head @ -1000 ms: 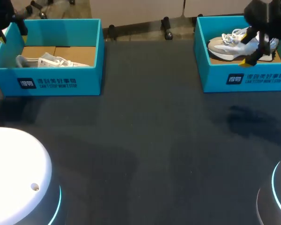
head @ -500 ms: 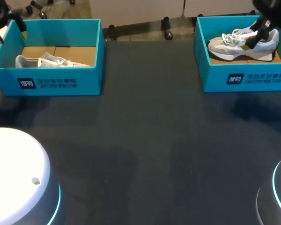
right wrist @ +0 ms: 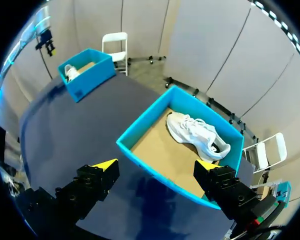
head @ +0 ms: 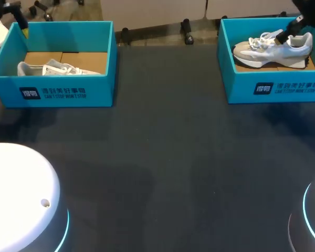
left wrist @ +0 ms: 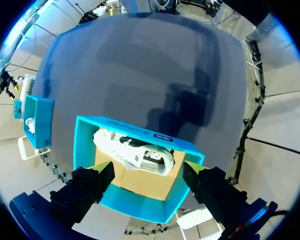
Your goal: Take the shoe out of the shoebox, open the shoe tongue, remove and reinsert the insole, then place the shoe into the shoebox
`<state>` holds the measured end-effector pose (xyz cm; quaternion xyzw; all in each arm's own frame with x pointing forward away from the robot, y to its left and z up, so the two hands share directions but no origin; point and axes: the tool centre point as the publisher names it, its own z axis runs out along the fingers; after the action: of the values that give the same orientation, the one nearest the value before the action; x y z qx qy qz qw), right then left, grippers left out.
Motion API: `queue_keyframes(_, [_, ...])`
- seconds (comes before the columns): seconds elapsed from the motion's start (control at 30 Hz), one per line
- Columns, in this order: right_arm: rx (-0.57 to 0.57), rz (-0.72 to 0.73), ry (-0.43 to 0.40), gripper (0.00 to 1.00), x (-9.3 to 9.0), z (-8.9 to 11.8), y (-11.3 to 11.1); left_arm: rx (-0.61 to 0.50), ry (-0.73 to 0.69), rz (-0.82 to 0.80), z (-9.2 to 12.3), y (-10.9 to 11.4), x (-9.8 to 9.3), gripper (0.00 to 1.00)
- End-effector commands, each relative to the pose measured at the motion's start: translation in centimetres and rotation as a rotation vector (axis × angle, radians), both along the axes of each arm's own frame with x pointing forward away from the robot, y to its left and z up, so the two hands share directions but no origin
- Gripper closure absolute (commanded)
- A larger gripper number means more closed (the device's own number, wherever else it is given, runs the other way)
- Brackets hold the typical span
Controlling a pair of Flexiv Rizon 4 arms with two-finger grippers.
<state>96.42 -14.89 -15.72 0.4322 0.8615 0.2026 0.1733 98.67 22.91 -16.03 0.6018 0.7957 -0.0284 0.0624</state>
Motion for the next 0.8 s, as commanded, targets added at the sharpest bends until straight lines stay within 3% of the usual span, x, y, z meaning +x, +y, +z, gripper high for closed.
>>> queue_keyframes(0.03, [0.005, 0.005, 0.005, 0.0, 0.55, -0.35, -0.13, 0.021, 0.0, -0.007, 1.0, -0.47, -0.25, 0.0])
queue_keyframes(0.8, [0.005, 0.005, 0.005, 0.0, 0.55, -0.35, -0.13, 0.021, 0.0, -0.007, 1.0, -0.47, -0.25, 0.0])
